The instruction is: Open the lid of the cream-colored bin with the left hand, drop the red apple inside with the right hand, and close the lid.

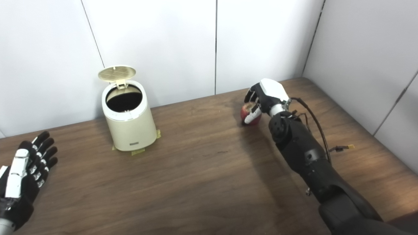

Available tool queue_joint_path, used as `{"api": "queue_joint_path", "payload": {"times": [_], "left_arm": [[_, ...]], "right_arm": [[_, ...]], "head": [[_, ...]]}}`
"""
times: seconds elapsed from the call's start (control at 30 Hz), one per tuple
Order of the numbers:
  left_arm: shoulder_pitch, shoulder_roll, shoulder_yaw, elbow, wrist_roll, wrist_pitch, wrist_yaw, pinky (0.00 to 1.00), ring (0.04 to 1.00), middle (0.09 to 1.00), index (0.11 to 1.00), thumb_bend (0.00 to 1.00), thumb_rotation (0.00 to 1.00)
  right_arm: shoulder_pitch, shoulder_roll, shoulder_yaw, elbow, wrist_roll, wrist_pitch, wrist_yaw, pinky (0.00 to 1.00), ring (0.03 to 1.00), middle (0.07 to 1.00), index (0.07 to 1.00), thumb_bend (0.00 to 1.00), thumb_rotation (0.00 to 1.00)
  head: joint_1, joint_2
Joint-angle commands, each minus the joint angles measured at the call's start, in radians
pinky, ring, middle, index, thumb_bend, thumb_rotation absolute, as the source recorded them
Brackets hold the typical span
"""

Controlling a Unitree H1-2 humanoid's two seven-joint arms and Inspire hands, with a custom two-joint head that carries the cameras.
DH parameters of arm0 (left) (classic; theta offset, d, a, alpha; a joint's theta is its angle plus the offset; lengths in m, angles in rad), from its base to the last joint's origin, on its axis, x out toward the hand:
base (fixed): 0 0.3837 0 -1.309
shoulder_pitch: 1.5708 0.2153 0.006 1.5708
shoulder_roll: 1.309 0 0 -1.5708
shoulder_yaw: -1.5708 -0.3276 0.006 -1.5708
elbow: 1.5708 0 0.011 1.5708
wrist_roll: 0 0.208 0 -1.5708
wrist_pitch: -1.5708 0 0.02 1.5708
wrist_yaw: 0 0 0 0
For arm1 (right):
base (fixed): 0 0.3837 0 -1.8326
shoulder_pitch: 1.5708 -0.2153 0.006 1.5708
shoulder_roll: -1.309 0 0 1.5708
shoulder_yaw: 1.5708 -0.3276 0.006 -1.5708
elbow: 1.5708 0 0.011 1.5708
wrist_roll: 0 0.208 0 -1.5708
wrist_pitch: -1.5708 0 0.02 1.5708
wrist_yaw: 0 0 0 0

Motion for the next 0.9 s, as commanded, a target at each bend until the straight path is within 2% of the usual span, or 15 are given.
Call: {"api": "queue_joint_path", "payload": {"times": [0.0, 0.2, 0.33, 0.47, 0.63, 0.7, 0.83, 0.87], "left_arm": [[-0.045, 0.007, 0.015, -0.021, 0.004, -0.01, -0.007, 1.0, 0.999, 1.0, 1.0, 0.43, 1.0], [-0.048, 0.003, 0.008, -0.025, 0.015, -0.01, -0.007, 1.0, 0.998, 0.995, 1.0, 0.42, 1.0], [-0.042, -0.003, 0.009, -0.02, 0.016, -0.01, -0.009, 1.0, 0.995, 0.998, 1.0, 0.43, 1.0], [-0.038, -0.009, 0.007, -0.011, 0.011, -0.01, -0.001, 1.0, 0.996, 0.998, 1.0, 0.45, 1.0], [-0.032, -0.025, 0.013, -0.001, 0.017, -0.01, -0.008, 0.99, 0.977, 0.986, 0.992, 0.46, 1.0], [-0.028, -0.026, 0.007, -0.005, 0.018, -0.01, -0.004, 0.98, 0.966, 0.98, 0.987, 0.46, 1.0], [-0.025, -0.028, -0.004, -0.006, 0.025, -0.01, -0.004, 0.96, 0.956, 0.979, 0.99, 0.45, 1.0], [-0.024, -0.027, -0.006, -0.006, 0.027, -0.01, -0.004, 0.95, 0.956, 0.979, 0.988, 0.45, 1.0]], "right_arm": [[-0.035, -0.03, -0.006, -0.012, 0.002, -0.034, -0.028, 0.46, 0.436, 0.502, 0.481, 0.52, 0.0], [-0.032, -0.034, -0.004, -0.064, -0.002, -0.041, -0.024, 0.46, 0.428, 0.503, 0.484, 0.52, 0.0], [-0.019, -0.029, -0.015, -0.14, 0.009, -0.08, -0.035, 0.45, 0.433, 0.493, 0.486, 0.52, 0.0], [-0.017, -0.008, -0.014, -0.243, -0.002, -0.08, -0.027, 0.46, 0.441, 0.489, 0.487, 0.52, 0.0], [-0.037, 0.053, 0.007, -0.368, -0.014, -0.071, -0.005, 0.45, 0.417, 0.493, 0.503, 0.52, 0.0], [-0.052, 0.076, 0.027, -0.42, -0.031, -0.083, 0.006, 0.46, 0.41, 0.496, 0.508, 0.52, 0.0], [-0.098, 0.146, 0.071, -0.517, -0.069, -0.066, 0.044, 0.49, 0.412, 0.487, 0.504, 0.52, 0.0], [-0.109, 0.163, 0.079, -0.532, -0.072, -0.066, 0.055, 0.48, 0.404, 0.488, 0.507, 0.52, 0.0]], "head": [[0.001, 0.002], [0.009, 0.006], [0.038, 0.007], [0.056, 0.008], [0.067, 0.008], [0.071, 0.007], [0.086, 0.005], [0.088, 0.005]]}}
